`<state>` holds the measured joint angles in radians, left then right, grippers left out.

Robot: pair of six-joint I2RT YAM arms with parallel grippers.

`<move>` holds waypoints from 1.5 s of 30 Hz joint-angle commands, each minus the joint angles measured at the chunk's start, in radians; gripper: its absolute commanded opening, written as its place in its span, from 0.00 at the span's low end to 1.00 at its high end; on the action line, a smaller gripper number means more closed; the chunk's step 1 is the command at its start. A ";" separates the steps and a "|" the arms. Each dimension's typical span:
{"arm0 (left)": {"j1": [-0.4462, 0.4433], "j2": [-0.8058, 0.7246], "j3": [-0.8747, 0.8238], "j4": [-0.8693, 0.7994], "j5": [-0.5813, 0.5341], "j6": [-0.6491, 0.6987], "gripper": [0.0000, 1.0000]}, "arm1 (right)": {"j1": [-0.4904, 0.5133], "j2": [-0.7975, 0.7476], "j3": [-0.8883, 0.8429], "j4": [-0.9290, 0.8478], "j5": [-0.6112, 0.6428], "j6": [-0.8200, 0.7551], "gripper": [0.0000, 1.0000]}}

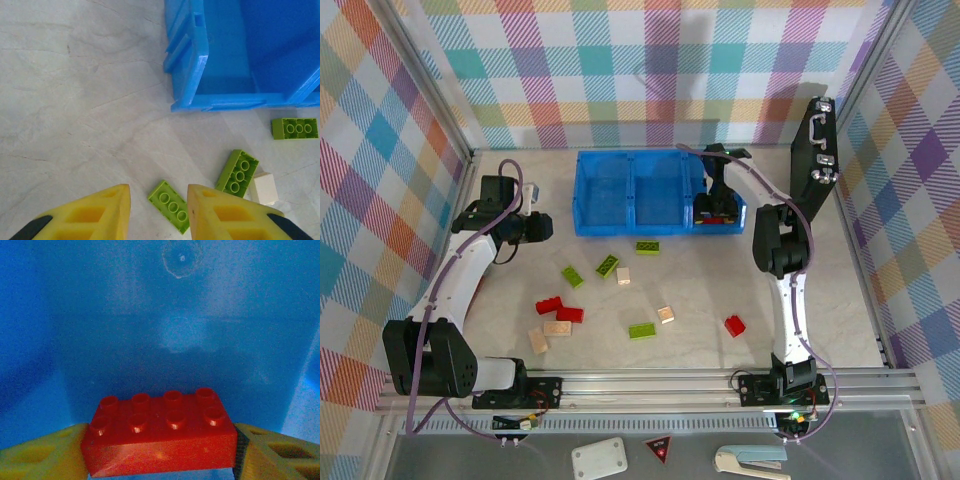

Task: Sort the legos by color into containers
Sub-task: Place the lego in the container, then pick up the lego from the center of the table.

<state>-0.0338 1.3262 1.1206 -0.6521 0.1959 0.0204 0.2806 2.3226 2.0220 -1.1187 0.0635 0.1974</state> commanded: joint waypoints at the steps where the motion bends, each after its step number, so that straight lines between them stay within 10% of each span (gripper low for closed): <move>1: 0.012 -0.025 -0.010 0.003 -0.007 0.019 0.35 | -0.006 0.016 0.029 -0.013 -0.009 0.006 0.72; 27: 0.012 -0.049 -0.015 0.014 0.015 0.011 0.36 | -0.003 -0.128 0.045 -0.094 -0.001 0.018 0.75; 45: 0.011 -0.043 -0.013 0.019 0.030 0.005 0.36 | 0.140 -0.373 -0.295 0.049 0.055 0.218 0.74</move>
<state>-0.0338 1.3037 1.1160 -0.6514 0.2016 0.0200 0.3859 2.0037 1.7660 -1.1019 0.0872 0.3386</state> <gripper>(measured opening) 0.360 0.743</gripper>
